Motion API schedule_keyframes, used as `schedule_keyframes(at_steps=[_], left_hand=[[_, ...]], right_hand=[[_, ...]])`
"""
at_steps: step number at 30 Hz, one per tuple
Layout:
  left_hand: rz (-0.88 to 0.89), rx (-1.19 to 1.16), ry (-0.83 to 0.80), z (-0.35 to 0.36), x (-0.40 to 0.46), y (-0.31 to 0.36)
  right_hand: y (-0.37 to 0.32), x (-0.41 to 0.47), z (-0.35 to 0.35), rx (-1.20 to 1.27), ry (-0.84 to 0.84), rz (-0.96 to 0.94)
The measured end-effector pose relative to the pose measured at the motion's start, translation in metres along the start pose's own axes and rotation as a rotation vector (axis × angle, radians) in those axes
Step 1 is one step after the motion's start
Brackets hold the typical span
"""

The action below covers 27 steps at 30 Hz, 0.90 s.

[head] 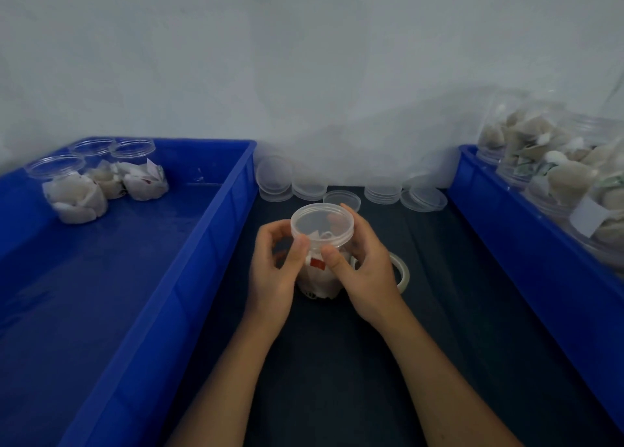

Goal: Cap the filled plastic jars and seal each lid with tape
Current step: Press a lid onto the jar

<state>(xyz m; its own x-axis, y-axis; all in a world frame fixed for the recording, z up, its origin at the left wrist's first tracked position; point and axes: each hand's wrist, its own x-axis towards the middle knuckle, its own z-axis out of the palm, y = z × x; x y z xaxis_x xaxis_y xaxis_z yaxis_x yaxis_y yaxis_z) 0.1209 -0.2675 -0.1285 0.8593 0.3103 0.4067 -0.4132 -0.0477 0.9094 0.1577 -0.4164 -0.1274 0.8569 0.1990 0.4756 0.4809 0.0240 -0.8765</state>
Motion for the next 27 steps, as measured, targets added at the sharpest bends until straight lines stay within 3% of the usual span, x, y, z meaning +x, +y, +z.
schedule_keyframes(at_steps=[5,16,27], left_hand=[[-0.008,-0.002,-0.051,0.009,-0.003,-0.002],[0.098,0.046,0.195,0.021,-0.011,0.006],[0.062,-0.012,0.231,0.016,-0.009,0.001]], right_hand=[[-0.005,-0.001,0.004,0.056,-0.053,0.04],[-0.009,-0.012,0.037,0.091,0.025,0.042],[-0.005,-0.013,0.041,-0.052,0.055,-0.017]])
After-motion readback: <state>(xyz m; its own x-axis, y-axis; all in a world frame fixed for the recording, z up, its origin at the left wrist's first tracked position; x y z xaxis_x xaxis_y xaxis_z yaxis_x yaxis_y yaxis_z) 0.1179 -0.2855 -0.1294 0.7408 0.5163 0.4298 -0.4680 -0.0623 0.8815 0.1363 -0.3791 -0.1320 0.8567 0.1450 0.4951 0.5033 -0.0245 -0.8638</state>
